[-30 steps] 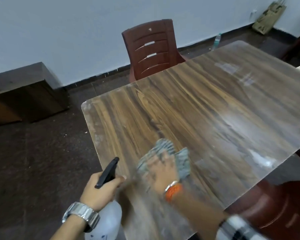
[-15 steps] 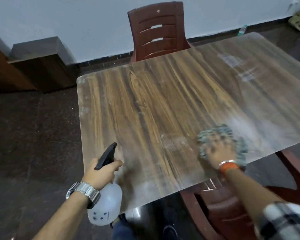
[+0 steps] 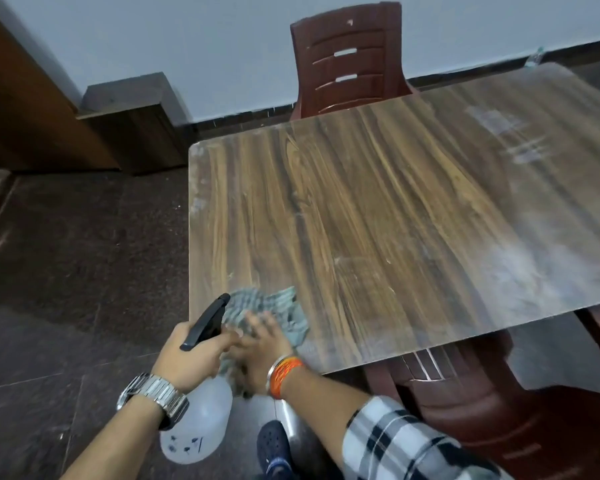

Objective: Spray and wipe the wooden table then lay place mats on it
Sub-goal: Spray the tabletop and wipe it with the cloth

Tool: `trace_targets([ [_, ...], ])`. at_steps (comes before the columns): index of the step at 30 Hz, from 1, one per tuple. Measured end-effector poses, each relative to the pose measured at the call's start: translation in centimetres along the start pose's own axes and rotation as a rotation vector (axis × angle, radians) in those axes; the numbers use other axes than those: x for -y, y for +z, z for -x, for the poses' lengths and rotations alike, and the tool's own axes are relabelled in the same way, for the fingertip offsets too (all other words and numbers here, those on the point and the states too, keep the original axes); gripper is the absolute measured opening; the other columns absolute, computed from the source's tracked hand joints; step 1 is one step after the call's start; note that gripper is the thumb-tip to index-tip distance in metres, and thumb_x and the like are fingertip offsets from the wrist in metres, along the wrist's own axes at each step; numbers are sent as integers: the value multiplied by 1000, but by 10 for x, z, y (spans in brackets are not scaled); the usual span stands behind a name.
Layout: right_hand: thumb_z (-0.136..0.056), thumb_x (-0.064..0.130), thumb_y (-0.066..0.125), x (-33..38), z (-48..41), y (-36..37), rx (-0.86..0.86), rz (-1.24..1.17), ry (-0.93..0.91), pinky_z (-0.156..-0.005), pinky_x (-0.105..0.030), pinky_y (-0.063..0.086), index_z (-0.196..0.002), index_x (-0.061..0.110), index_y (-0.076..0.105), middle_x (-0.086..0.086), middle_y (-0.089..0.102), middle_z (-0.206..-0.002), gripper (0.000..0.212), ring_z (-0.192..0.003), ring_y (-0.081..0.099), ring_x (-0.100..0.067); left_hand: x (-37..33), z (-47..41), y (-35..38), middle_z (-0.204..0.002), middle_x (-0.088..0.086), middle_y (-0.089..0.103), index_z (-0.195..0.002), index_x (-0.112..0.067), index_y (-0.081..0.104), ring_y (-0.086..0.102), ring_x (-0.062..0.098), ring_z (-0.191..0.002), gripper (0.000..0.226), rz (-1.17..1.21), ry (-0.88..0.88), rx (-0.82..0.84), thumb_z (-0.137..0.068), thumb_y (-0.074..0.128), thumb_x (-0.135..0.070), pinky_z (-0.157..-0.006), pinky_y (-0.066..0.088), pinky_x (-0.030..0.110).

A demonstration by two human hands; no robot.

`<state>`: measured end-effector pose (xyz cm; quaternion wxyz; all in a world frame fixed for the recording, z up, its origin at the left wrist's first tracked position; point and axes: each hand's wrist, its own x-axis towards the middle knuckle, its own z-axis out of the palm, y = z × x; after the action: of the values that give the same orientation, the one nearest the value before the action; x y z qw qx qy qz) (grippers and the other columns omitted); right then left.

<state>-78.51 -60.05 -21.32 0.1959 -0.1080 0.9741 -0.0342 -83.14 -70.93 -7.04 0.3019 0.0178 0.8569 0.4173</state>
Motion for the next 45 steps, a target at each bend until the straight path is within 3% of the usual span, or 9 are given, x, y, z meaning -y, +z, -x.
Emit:
trace_targets([
  [4, -90, 53, 31, -30, 8, 4, -114, -12, -262, -115, -53, 3, -144, 40, 32, 8, 31, -154, 56, -145, 14, -30, 5, 6, -16, -63, 17, 57, -78, 14, 60, 50, 24, -47, 47, 48, -13, -13, -73, 82, -27, -54, 42, 34],
  [9, -86, 63, 24, -204, 75, 18, -360, -231, 677, -108, -54, 25, -136, 41, 47, 5, 42, -149, 60, -137, 32, -34, 17, 11, -25, -54, 13, 56, -79, 12, 62, 52, 24, -48, 38, 25, -34, -50, -84, 78, -22, -60, 44, 34],
  [14, -93, 59, 20, -192, 91, 21, -363, -546, 1294, -113, -62, -4, -149, 43, 17, 9, 8, -160, 58, -146, -2, -35, 29, 17, -33, -54, 14, 55, -78, 12, 63, 52, 24, -46, 39, 58, -72, -104, -83, 78, -23, -60, 44, 36],
  [18, -85, 48, 33, -30, 24, 22, -402, -429, 759, -110, -61, 10, -137, 32, 50, -1, 45, -147, 57, -138, 29, -44, 35, 25, -43, -68, 28, 68, -74, 1, 70, 55, 25, -44, 45, 69, -93, -129, -65, 78, -43, -62, 48, 41],
  [21, -93, 48, 32, 68, -7, 18, -183, -304, 276, -113, -57, -11, -148, 33, 29, 3, 26, -157, 57, -146, 1, -37, 38, 29, -50, -76, 34, 67, -73, 5, 68, 54, 25, -45, 51, 45, -93, -138, -63, 75, -44, -62, 47, 41],
  [27, -94, 51, 28, 39, 5, 30, -202, -202, 14, -116, -53, 1, -145, 39, 29, 9, 32, -154, 53, -145, 14, -32, 37, 27, -49, -64, 30, 66, -75, 13, 66, 54, 25, -45, 43, -3, -60, -156, -82, 79, -27, -61, 47, 40],
  [37, -93, 58, 14, -157, 171, 79, -254, -268, 701, -114, -50, 18, -147, 39, 28, 9, 36, -152, 59, -144, 22, -26, 20, 21, -24, -53, 12, 60, -73, 3, 67, 55, 24, -46, 34, 30, -30, -77, -78, 79, -28, -64, 48, 39],
  [42, -91, 47, 23, -119, 149, 65, -417, -465, 1085, -113, -54, 14, -146, 24, 37, 0, 40, -150, 62, -140, 26, -37, 23, 31, -22, -47, 6, 55, -69, 2, 64, 53, 23, -45, 32, 40, -16, -97, -84, 76, -23, -62, 46, 35],
  [45, -92, 47, 22, -59, 114, 58, -399, -486, 876, -110, -55, 15, -145, 22, 37, 0, 41, -148, 61, -136, 31, -41, 24, 40, -18, -45, 3, 52, -69, 0, 62, 51, 23, -45, 30, 61, -27, -114, -85, 76, -22, -59, 44, 33],
])
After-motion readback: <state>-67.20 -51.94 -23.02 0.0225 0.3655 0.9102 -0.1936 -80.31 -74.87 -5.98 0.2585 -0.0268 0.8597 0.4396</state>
